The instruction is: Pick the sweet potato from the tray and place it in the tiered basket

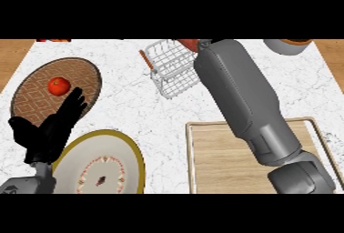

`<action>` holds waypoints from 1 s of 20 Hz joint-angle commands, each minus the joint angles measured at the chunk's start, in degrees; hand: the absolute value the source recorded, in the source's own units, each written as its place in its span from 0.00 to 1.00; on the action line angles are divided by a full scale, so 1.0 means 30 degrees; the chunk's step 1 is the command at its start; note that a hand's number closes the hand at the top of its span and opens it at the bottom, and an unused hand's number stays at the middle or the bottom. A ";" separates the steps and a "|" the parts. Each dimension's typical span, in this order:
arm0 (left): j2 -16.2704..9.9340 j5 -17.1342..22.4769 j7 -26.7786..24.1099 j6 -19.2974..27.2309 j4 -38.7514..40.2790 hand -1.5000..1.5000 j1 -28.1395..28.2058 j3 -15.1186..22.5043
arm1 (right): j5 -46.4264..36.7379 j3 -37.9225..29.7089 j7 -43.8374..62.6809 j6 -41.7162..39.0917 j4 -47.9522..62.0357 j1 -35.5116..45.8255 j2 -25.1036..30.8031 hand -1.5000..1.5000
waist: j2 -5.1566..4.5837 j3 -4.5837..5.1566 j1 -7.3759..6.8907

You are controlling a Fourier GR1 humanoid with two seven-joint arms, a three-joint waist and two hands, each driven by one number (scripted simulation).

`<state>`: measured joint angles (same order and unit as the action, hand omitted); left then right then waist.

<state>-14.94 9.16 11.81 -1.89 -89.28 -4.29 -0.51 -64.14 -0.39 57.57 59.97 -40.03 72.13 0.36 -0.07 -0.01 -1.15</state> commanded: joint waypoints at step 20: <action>-0.0300 0.0174 0.0440 0.0276 -0.1219 0.50 0.1471 -0.1179 | -0.4661 0.0530 0.3380 -0.7185 -2.4163 -1.3708 0.0967 0.00 | 0.0468 0.0003 0.1583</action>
<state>-15.42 9.46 11.97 -1.20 -92.18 0.71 -3.50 -78.37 -1.35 66.57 49.74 -98.51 38.64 2.31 1.42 0.00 3.60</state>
